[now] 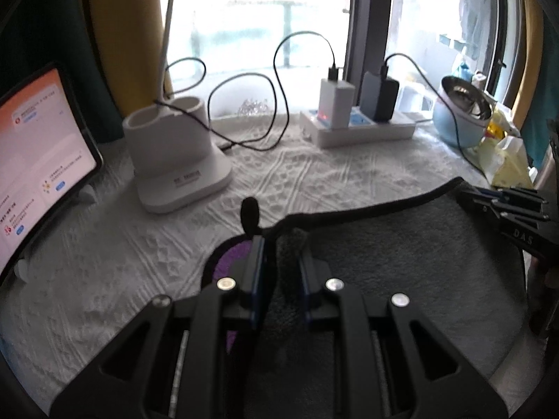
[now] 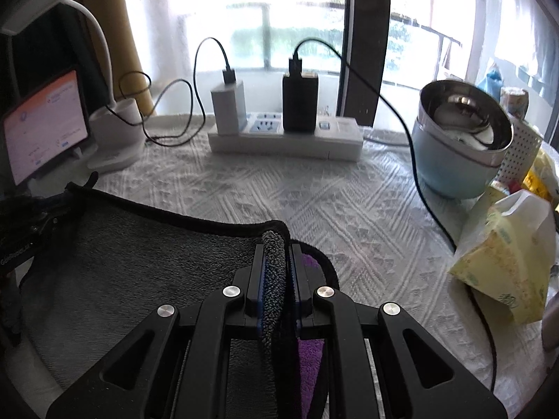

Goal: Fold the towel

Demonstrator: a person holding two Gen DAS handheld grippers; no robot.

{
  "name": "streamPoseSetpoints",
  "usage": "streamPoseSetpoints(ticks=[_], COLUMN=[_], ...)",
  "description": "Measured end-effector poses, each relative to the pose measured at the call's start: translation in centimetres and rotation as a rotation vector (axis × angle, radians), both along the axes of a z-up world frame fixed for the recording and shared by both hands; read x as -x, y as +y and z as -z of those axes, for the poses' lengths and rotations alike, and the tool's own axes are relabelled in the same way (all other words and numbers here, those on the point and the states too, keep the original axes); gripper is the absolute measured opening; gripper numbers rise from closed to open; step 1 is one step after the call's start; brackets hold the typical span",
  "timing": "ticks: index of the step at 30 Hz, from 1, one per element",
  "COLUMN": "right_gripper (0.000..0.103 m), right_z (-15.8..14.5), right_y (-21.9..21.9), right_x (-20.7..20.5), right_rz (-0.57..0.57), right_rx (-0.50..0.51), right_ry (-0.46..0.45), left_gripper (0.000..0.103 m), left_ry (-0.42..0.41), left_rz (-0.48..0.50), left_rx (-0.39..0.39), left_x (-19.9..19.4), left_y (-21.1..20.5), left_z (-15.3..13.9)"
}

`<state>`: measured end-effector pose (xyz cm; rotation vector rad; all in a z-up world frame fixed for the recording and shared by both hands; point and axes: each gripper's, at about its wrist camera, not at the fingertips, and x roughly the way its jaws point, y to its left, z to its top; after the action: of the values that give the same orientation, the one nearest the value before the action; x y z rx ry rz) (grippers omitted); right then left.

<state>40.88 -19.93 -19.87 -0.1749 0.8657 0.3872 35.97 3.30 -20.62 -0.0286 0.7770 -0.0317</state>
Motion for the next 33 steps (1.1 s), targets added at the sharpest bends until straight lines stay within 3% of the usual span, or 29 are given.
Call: streamPoseSetpoints(ticks=[8,12,13,14,17,18,33], right_gripper=[0.013,0.024,0.027,0.029,0.036,0.04,0.046], right_z=[0.9,1.0,1.0,1.0,0.8,0.6,-2.6], right_y=[0.0,0.0,0.0,-0.1,-0.2,-0.3,0.1], right_x=[-0.8,-1.0,-1.1,-1.1,-1.0,-0.9,2.2], right_rz=[0.018,0.034,0.039,0.044,0.056,0.059,0.059], right_rx=[0.018,0.024,0.025,0.026,0.036,0.039,0.015], right_ry=[0.051,0.063,0.064,0.064,0.053,0.046,-0.013], left_gripper=[0.024,0.03,0.037,0.052,0.087,0.089,0.095], left_ry=[0.078,0.08,0.077,0.072,0.048,0.042,-0.036], left_rz=[-0.021,-0.027,-0.027,-0.028,-0.032,-0.035,-0.07], left_rx=[0.01,0.006,0.007,0.009,0.031,0.036,0.049], left_x=[-1.3,-1.2,-1.1,-1.0,-0.5,-0.4,3.7], left_y=[0.2,0.4,0.4,0.4,0.8,0.8,1.5], left_z=[1.1,0.8,0.7,0.5,-0.1,-0.3,-3.3])
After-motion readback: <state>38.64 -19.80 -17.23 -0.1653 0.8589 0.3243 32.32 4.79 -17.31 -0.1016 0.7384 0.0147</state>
